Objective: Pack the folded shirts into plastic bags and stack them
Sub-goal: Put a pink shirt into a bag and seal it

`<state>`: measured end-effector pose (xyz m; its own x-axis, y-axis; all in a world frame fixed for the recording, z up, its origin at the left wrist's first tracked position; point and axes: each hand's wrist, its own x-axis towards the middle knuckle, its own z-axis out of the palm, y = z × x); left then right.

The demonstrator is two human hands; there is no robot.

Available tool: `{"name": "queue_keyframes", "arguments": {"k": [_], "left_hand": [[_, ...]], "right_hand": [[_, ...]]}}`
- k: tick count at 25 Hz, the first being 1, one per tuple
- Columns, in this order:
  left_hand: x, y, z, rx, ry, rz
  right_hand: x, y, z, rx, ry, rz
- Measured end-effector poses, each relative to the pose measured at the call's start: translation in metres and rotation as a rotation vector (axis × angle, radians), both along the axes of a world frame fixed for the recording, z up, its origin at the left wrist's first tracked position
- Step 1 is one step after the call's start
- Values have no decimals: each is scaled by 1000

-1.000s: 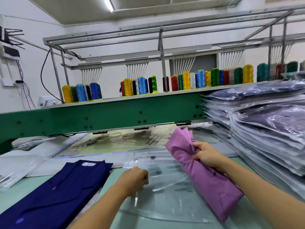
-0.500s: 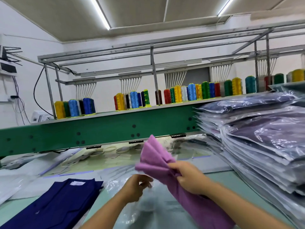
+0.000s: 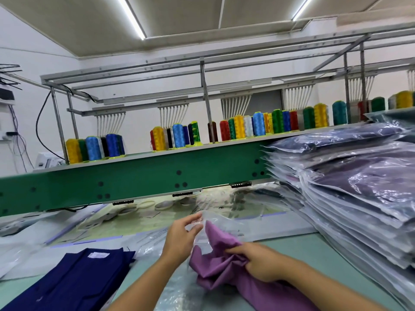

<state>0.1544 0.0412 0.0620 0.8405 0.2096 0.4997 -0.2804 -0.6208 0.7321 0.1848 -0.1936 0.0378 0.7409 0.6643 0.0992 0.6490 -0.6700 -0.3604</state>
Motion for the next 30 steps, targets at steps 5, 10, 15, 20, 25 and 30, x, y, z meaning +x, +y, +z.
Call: {"name": "queue_keyframes", "arguments": {"k": [5, 10, 15, 20, 25, 30], "left_hand": [[-1, -8, 5, 384, -112, 14], [-2, -4, 9, 1056, -24, -19], [-2, -27, 13, 813, -84, 5], [1, -22, 27, 728, -228, -15], [-8, -19, 27, 663, -108, -184], [-7, -20, 40, 583, -151, -259]], "right_hand": [[15, 13, 15, 94, 189, -76], [34, 21, 30, 143, 152, -173], [22, 60, 19, 126, 214, -111], [11, 69, 27, -52, 249, -114], [0, 110, 53, -323, -240, -256], [-21, 156, 68, -955, -374, -631]]}}
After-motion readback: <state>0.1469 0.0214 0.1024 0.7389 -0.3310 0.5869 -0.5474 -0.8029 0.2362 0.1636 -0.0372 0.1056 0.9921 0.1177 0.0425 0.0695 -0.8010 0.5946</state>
